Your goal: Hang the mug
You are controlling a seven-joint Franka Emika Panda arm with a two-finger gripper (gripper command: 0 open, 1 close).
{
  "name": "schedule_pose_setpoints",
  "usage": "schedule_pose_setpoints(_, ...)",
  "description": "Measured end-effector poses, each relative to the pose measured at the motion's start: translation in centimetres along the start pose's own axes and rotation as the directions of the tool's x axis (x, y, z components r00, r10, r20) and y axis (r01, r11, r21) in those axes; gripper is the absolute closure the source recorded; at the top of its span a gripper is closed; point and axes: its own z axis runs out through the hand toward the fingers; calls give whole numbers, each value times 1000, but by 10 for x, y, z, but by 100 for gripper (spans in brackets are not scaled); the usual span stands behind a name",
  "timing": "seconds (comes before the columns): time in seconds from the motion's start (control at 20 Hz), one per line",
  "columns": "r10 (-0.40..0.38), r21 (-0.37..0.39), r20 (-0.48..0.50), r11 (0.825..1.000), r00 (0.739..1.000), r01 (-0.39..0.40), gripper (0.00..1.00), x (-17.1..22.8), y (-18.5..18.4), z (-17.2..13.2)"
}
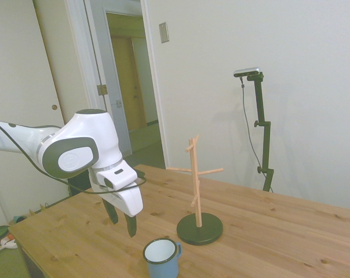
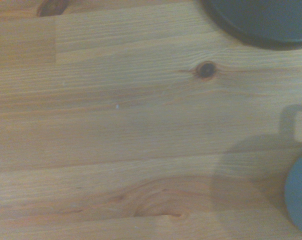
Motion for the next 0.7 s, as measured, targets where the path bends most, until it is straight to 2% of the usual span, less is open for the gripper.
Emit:
schedule_pose_setpoints(0.35,40,-12,-17,999,999,-40,0,38,35,-12)
schedule_pose_setpoints(0.7,44,-27,-15,999,999,-44,0,80,40,8)
